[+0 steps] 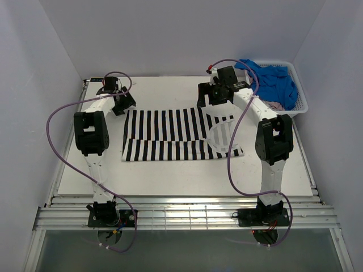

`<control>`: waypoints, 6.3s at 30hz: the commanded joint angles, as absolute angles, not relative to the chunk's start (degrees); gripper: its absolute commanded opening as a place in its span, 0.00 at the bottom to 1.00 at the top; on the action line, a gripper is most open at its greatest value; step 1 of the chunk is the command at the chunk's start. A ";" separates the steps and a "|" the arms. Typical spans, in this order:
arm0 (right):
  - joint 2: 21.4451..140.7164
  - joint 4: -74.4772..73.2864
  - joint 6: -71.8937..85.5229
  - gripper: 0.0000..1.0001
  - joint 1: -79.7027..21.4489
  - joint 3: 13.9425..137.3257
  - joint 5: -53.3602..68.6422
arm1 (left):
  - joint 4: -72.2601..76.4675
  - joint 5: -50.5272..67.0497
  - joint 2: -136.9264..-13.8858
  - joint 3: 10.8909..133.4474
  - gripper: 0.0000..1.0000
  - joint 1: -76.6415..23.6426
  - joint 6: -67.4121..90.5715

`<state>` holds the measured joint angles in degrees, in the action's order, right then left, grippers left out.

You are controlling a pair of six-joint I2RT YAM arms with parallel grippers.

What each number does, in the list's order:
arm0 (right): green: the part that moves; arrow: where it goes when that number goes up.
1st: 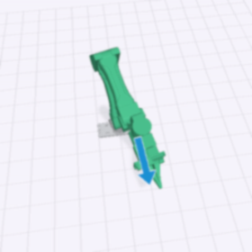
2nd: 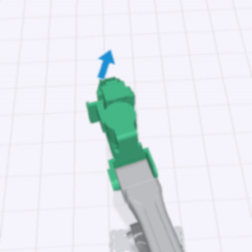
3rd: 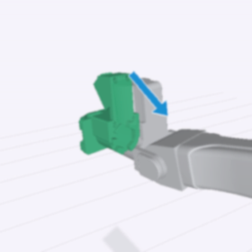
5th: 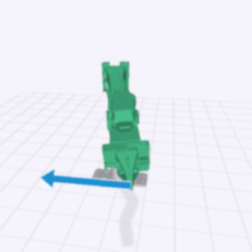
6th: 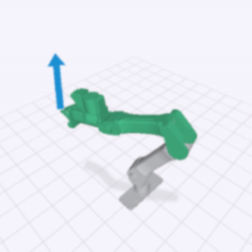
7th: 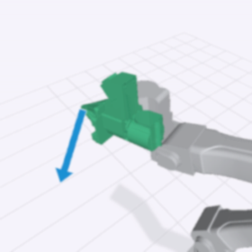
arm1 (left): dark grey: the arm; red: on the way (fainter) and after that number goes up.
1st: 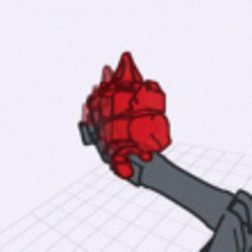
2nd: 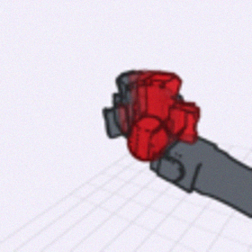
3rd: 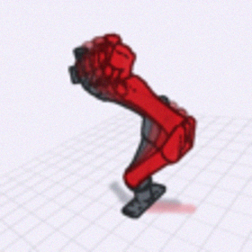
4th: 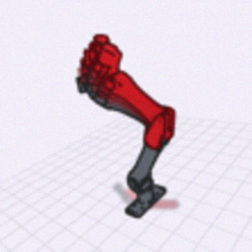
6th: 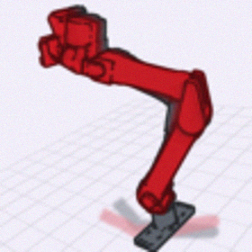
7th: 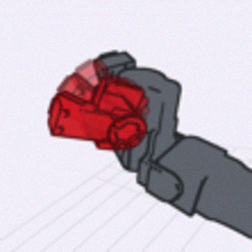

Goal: Fold and stack the tank tops
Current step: Fold the tank top

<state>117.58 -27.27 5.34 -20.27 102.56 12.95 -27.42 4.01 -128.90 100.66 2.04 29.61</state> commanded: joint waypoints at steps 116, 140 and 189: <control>105.74 6.06 -1.41 0.08 -21.01 70.94 13.27 | -9.50 13.10 -101.08 71.55 0.00 0.97 12.30; 102.04 5.63 -0.70 0.08 -21.97 62.06 16.35 | -2.29 10.28 -97.47 59.15 0.00 0.97 15.82; 98.53 0.09 -1.41 0.38 -22.50 58.01 19.77 | 5.10 9.32 -86.67 48.26 0.64 0.97 17.22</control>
<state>100.82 1.89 -0.40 -22.22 58.98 18.04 5.61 9.91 -93.06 48.88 1.02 16.01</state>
